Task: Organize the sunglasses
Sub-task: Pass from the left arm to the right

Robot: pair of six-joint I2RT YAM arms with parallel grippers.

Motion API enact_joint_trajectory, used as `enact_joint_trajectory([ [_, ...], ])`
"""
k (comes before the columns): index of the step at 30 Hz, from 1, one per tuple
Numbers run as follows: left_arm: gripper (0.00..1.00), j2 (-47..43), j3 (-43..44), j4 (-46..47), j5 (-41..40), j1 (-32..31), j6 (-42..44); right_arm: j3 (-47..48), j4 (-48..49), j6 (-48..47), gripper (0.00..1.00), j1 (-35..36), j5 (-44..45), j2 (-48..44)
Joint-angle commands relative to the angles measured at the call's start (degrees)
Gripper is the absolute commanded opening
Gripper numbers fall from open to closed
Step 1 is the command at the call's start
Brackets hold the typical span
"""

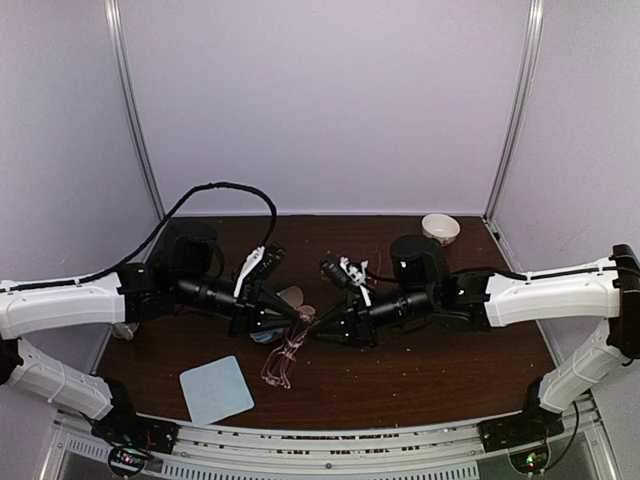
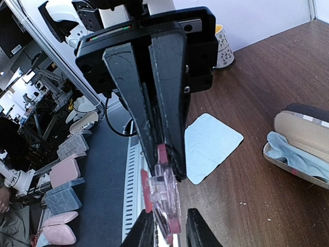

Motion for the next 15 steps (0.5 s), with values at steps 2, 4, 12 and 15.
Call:
enact_joint_trajectory([
  [2,0.00,1.0,2.1,3.3,2.3,-0.4,-0.4,2.0,2.9,0.8,0.20,0.5,-2.6,1.4],
  [4,0.00,1.3,2.1,3.4,2.6,-0.4,-0.5,2.0,3.3,0.9,0.14,0.6,-3.0,1.8],
  [12,0.00,2.4,2.3,3.5,2.7,-0.4,-0.5,0.8,4.9,1.2,0.00,0.5,-4.7,1.3],
  [15,0.00,2.9,2.5,3.6,2.7,-0.4,-0.5,0.1,6.9,2.3,0.00,0.6,-5.3,1.0],
])
